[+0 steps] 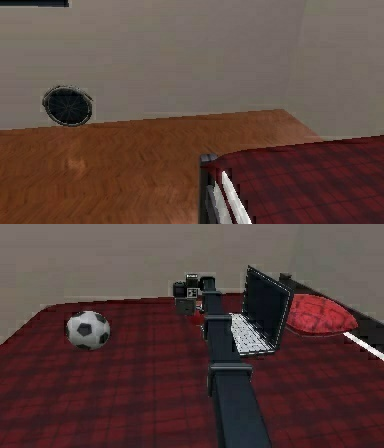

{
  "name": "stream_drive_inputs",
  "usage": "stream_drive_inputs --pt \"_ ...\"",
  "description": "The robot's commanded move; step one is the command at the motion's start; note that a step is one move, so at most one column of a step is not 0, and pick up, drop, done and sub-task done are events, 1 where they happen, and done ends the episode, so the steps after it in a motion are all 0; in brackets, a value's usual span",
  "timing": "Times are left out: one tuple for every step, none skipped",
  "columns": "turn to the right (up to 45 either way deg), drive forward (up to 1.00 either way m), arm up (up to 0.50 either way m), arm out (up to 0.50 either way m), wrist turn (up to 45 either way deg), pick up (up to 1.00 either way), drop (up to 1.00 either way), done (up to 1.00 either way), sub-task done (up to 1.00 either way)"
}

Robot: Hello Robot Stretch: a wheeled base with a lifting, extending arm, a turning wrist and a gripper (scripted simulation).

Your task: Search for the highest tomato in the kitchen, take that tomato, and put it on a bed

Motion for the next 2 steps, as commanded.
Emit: stream_drive_inputs --pt "0.0 0.00 -0.32 0.00 0.0 0.00 0.00 0.00 0.00" --pt "0.0 0.00 0.00 0.00 0.0 0.00 1.00 0.00 0.00"
